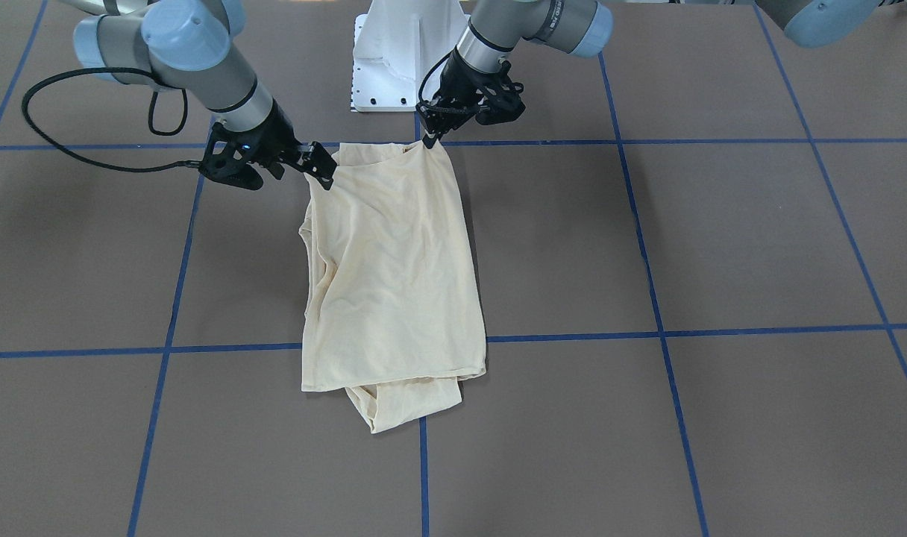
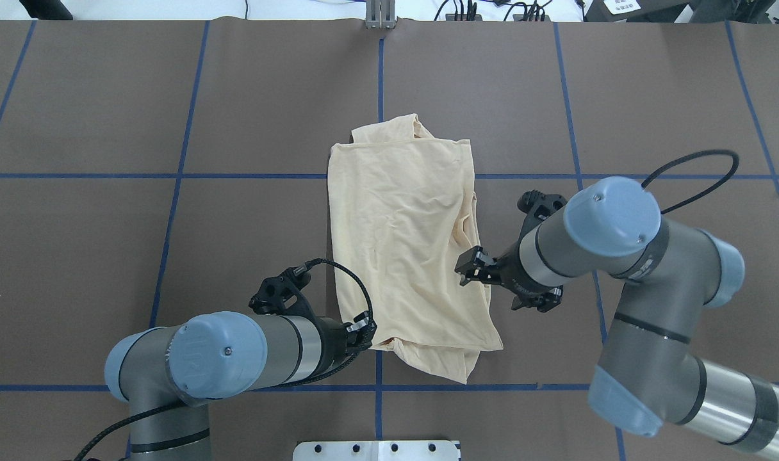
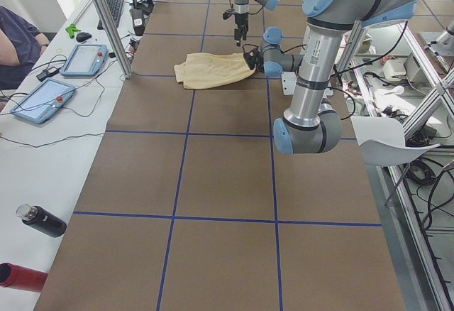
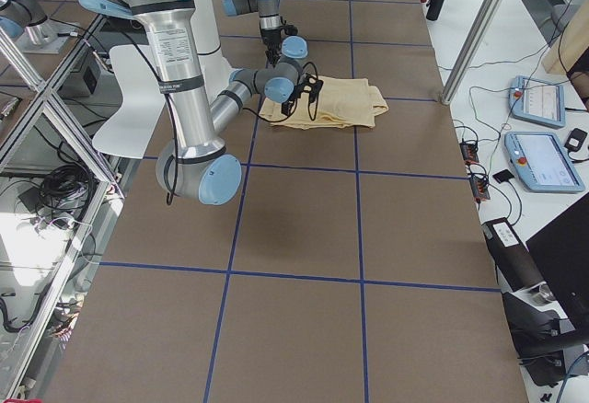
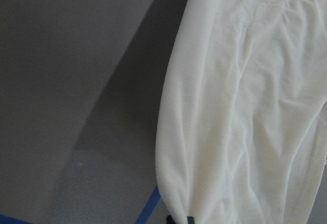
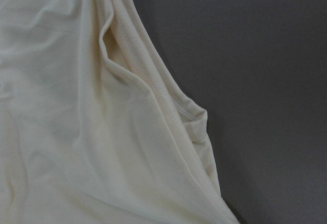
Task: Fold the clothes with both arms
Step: 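Grasp the hem corners nearest the robot with the left and right grippers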
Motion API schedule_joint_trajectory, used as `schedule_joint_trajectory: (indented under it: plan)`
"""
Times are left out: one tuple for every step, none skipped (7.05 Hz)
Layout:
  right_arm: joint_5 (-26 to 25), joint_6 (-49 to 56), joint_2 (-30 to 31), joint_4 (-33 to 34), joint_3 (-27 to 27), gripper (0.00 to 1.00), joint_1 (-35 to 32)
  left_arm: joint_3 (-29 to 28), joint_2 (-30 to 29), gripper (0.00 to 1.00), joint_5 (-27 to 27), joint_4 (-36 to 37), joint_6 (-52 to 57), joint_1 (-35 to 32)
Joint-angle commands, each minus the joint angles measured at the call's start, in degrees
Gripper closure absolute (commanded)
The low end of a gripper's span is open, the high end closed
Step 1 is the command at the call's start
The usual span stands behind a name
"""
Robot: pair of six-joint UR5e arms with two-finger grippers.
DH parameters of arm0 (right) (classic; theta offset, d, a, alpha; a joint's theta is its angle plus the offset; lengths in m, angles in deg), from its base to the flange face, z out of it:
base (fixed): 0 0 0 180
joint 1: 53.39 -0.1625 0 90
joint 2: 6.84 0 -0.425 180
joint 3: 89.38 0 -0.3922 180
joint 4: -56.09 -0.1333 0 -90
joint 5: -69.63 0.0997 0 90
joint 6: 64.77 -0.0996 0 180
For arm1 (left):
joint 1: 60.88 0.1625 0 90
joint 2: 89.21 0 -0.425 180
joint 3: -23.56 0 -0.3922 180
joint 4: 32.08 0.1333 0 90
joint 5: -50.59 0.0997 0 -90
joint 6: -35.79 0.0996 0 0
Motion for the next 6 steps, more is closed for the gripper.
schedule_joint_trajectory:
  plan:
    - [-4.9, -8.5, -0.1, 0.4, 0.1, 0.0, 7.8, -0.2, 0.1, 1.0, 0.0, 0.0, 0.1, 0.0]
    - [-8.1, -11.0, -0.6, 3.5, 0.1, 0.0, 10.4, -0.3, 0.0, 1.0, 0.0, 0.0, 0.2, 0.0]
    - [-8.9, -11.2, -2.6, 7.6, 0.0, 0.0, 11.1, -0.3, 0.0, 1.0, 0.0, 0.0, 0.2, 0.0]
    - [-9.0, -11.2, -2.8, 9.5, -0.3, 0.0, 11.6, -0.3, 0.0, 1.0, -0.1, 0.0, 0.2, 0.0]
    - [-9.7, -11.0, -2.8, 9.6, -0.8, 0.0, 11.6, -0.3, 0.0, 1.0, -0.1, 0.0, 0.2, 0.1]
    - [-10.0, -10.8, -2.8, 9.6, -1.0, 0.0, 11.6, -0.3, 0.0, 1.0, -0.1, 0.0, 0.1, 0.1]
